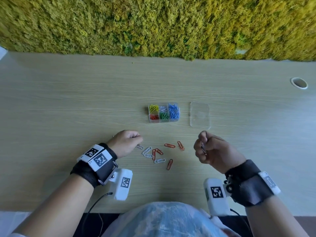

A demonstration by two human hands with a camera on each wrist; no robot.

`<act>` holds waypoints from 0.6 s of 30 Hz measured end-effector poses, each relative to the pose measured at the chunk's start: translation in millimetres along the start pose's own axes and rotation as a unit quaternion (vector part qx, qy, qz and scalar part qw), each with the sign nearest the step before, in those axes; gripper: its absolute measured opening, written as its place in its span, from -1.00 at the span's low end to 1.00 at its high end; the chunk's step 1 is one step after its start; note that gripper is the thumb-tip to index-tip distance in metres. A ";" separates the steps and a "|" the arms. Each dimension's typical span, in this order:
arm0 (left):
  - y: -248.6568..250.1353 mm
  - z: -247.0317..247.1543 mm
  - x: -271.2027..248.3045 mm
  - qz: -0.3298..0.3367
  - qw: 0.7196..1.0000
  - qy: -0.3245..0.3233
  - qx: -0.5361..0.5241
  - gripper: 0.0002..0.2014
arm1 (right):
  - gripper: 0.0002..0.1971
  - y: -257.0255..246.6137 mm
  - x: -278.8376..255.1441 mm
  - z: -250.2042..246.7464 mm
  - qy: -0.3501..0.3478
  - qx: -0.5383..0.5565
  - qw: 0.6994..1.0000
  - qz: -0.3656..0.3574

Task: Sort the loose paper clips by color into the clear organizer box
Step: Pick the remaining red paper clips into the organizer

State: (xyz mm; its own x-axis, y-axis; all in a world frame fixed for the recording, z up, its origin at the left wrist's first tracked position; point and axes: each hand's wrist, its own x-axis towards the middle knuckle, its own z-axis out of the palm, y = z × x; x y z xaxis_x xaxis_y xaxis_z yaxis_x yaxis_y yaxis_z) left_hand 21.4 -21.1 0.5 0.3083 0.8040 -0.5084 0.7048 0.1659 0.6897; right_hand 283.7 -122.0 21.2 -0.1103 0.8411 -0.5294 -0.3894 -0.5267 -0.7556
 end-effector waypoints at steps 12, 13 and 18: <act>9.5 -6.6 -13.5 0.069 0.935 0.065 0.341 -0.88 | -0.89 15.7 36.2 65.3 -0.023 -0.669 0.742 -0.028; 10.9 -5.5 -13.2 0.073 0.930 0.064 0.356 -0.87 | -0.90 16.8 36.8 67.7 -0.022 -0.671 0.741 -0.021; 12.5 -4.1 -10.1 0.067 0.923 0.025 0.377 -0.95 | -0.85 18.4 35.9 71.5 -0.038 -0.670 0.742 -0.018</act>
State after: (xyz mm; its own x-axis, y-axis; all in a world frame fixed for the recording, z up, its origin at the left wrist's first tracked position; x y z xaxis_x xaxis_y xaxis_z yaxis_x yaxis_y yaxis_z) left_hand 24.4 -24.8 16.4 0.4081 0.8175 -0.4064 0.9129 -0.3666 0.1792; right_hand 207.2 -92.7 15.9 -0.1929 0.8352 -0.5149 0.8583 -0.1106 -0.5010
